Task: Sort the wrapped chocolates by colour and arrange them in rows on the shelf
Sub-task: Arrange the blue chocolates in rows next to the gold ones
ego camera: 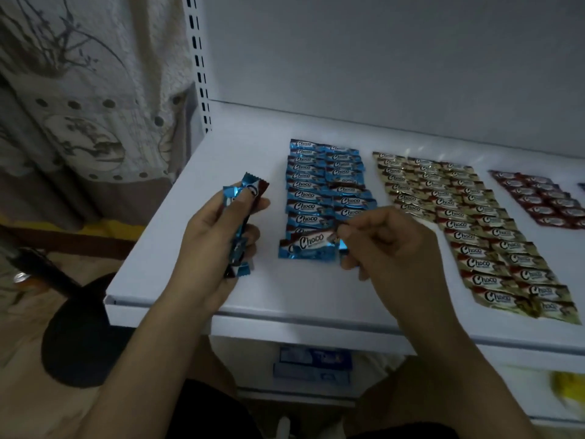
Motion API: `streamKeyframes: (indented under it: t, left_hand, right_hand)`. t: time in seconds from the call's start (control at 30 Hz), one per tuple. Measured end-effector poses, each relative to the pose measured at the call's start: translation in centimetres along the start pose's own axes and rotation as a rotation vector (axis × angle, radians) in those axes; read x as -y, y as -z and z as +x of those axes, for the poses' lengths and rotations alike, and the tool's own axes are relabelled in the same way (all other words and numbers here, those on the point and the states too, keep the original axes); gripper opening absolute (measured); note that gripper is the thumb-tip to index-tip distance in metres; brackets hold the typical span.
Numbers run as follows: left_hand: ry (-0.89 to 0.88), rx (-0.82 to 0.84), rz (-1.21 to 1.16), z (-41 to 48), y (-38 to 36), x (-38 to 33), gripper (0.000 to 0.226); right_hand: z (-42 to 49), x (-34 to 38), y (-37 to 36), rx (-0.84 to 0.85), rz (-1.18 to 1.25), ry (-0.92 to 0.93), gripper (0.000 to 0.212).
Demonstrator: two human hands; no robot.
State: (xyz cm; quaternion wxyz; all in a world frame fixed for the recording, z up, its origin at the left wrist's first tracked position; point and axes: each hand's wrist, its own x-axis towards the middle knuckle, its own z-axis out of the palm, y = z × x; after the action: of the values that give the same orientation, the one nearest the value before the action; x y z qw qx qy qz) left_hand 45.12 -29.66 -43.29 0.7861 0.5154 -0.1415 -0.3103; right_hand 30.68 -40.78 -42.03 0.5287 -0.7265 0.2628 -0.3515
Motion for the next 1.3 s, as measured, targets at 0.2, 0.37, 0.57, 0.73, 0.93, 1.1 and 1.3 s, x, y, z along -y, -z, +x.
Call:
streamKeyframes:
  t: [0.2,0.37,0.57,0.73,0.93,1.1,1.3]
  left_hand:
    - [-0.041,0.013,0.015,0.1,0.2,0.4,0.02]
    - [-0.106,0.054,0.157,0.1,0.3,0.9,0.018]
    - [-0.126,0.062,0.198,0.2,0.4,1.1,0.018]
    - [-0.131,0.064,0.202,0.2,0.4,1.1,0.018]
    - [-0.157,0.074,0.24,0.1,0.5,1.2,0.018]
    - [-0.349,0.033,0.305,-0.7,-0.2,1.0,0.019]
    - [-0.213,0.293,0.222,-1.1,-3.0,0.3,0.022]
  right_hand:
    - [-2.3,-2.9,-0.9,-0.03,-0.408,0.072,0.016]
    - [-2.5,-3.4,-1.3,-0.047,-0.648,0.196,0.021]
    - [-1.9,-4.1,-1.1,-0.044,-0.673,0.192,0.019]
    - [-1.8,-4.2,-1.4,-0.09,-0.731,0.313,0.02]
    - [-1.3,-4.9,-2.6,-0.026,-0.92,0.429,0.033]
    - [-1.0,-5.0,-2.2,-0.036,-0.662,0.402,0.026]
    - [-0.1,0.3,-1.6,0.013,0.023,0.209,0.018]
